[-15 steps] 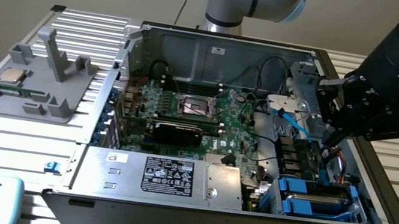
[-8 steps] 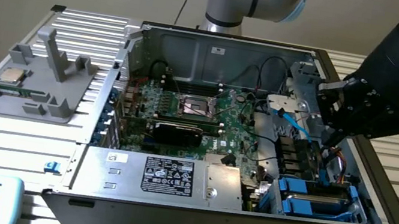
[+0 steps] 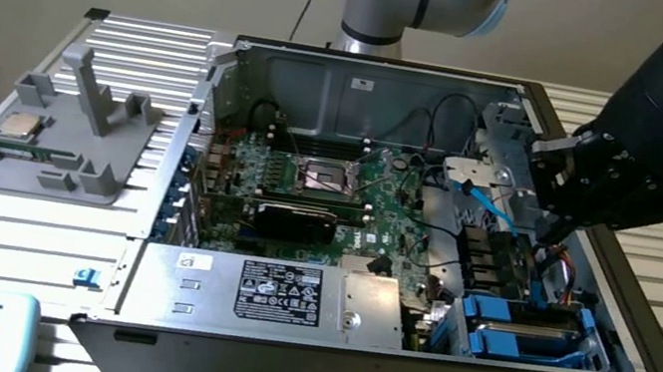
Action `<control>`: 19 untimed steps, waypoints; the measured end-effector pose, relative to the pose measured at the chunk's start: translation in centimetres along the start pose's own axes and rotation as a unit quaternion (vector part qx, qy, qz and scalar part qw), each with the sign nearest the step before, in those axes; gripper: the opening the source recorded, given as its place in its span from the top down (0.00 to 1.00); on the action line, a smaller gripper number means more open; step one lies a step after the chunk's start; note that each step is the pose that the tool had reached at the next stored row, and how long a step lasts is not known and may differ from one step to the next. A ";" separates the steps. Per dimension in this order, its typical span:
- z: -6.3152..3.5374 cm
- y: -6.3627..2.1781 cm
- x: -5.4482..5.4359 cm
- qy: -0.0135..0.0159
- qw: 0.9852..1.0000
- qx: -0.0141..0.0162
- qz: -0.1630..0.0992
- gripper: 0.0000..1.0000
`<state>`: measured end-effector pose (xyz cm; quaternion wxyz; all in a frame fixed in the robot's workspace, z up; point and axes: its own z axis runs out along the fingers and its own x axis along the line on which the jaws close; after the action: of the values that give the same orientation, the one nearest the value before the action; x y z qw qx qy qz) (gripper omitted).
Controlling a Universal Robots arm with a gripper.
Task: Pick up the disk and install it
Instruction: 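Insert the second disk wire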
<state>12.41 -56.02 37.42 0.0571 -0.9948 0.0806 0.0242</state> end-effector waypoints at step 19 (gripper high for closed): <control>0.64 2.75 0.6 0.002 1.000 -0.002 -0.021 0.89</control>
<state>12.50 -58.73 36.45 0.0556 -0.9964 0.0597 0.0208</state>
